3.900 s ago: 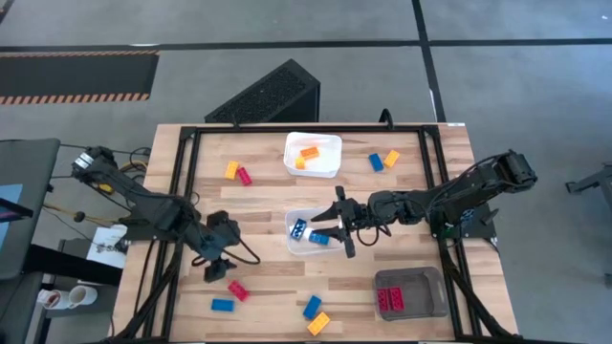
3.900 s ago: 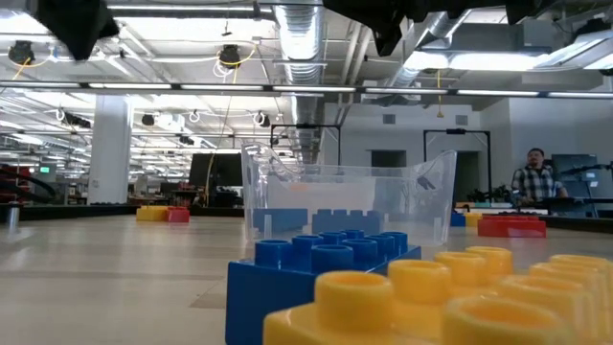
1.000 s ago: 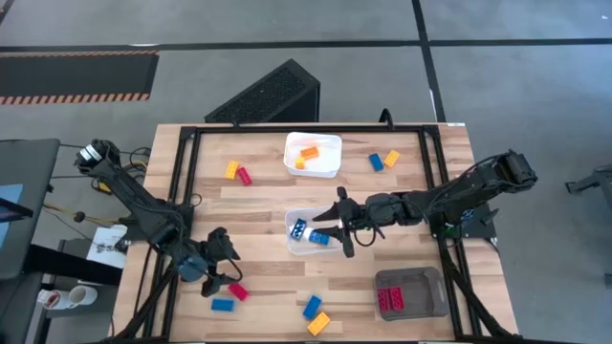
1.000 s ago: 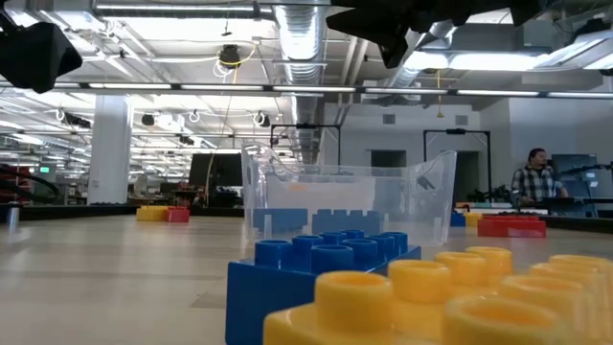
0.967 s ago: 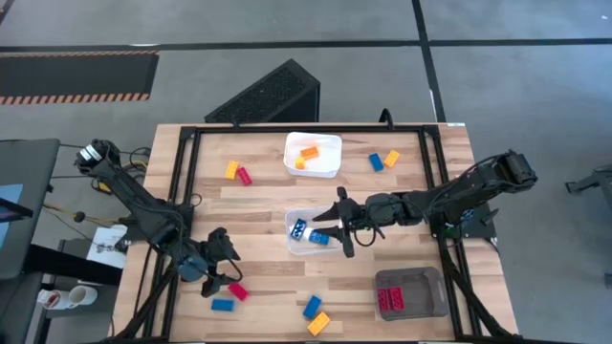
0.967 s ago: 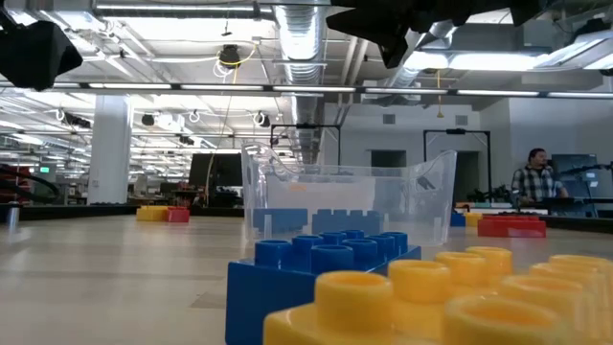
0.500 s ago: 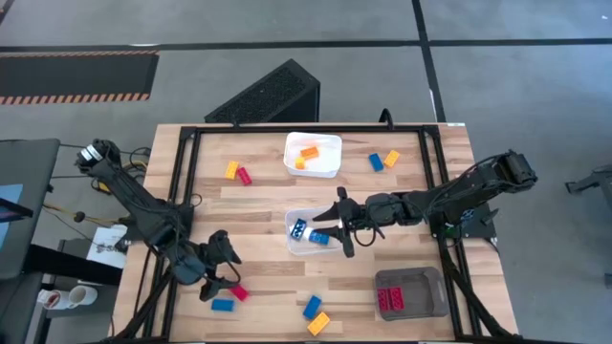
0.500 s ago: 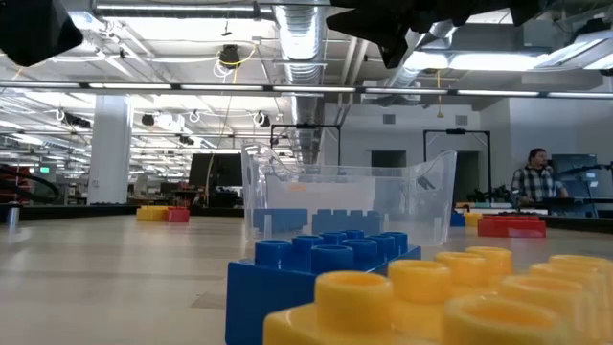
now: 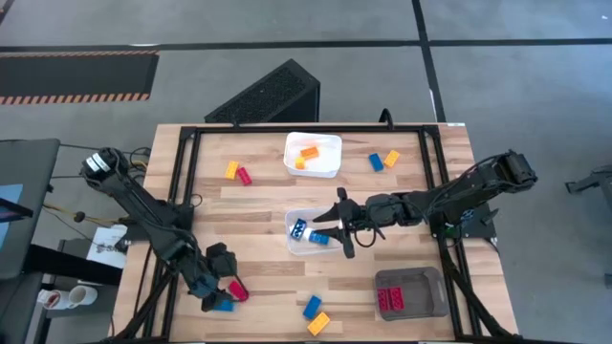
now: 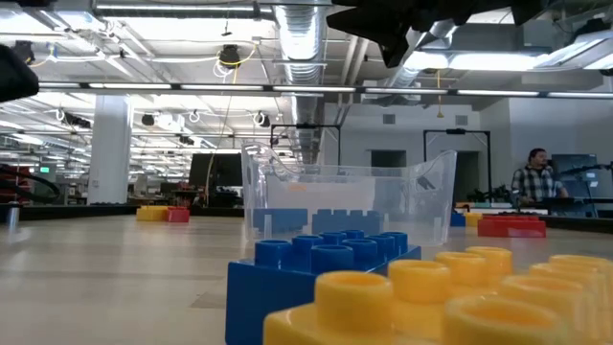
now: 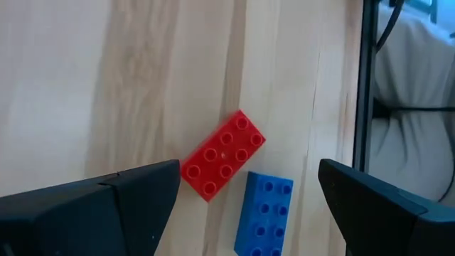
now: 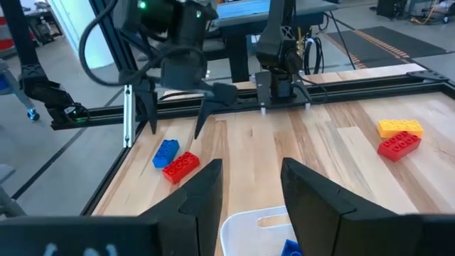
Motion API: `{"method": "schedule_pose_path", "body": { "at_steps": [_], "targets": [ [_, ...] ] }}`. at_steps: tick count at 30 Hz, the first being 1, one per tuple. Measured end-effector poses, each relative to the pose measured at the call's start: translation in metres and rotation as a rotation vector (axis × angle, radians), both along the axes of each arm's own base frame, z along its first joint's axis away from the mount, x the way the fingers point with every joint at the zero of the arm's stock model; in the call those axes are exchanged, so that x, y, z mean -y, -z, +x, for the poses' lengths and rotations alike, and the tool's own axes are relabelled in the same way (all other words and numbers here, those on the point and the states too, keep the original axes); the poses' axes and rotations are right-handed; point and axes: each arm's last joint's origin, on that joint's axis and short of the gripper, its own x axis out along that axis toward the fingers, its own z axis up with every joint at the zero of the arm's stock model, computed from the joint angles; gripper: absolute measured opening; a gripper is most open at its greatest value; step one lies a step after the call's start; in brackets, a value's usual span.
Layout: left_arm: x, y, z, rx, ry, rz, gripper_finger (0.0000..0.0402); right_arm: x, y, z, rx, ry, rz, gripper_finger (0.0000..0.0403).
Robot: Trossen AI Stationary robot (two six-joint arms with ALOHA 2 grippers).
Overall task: Sort & place blocks by color
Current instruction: Put the blue game piece into the transparent bin
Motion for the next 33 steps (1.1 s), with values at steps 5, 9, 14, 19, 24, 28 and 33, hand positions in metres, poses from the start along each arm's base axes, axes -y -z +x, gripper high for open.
{"method": "schedule_pose_path", "body": {
  "at_steps": [5, 9, 14, 19, 24, 28, 33],
  "targets": [
    [0.009, 0.012, 0.002, -0.052, 0.012, -0.009, 0.0318, 0.0, 0.0, 0.0, 0.0, -0.001, 0.0, 0.0166],
    [0.017, 0.019, 0.005, -0.088, -0.009, -0.059, 0.0318, 0.0, 0.0, 0.0, 0.0, -0.001, 0.0, 0.0166],
    [0.029, 0.023, 0.005, -0.129, 0.043, -0.004, 0.0318, 0.0, 0.0, 0.0, -0.001, -0.001, 0.0, 0.0166],
    [0.035, 0.022, 0.006, -0.198, 0.056, 0.014, 0.0318, -0.001, 0.001, 0.0, -0.007, -0.003, 0.014, 0.0166],
    [0.039, 0.02, 0.0, -0.225, 0.057, 0.016, 0.0318, -0.002, 0.002, -0.001, -0.027, -0.01, 0.013, 0.0166],
    [0.042, 0.024, -0.01, -0.241, 0.042, 0.04, 0.0318, -0.005, 0.003, -0.002, -0.036, -0.018, 0.018, 0.0166],
    [0.043, 0.03, -0.018, -0.211, 0.003, 0.076, 0.0318, -0.009, 0.004, -0.003, -0.049, -0.044, 0.017, 0.0166]
  ]
}}
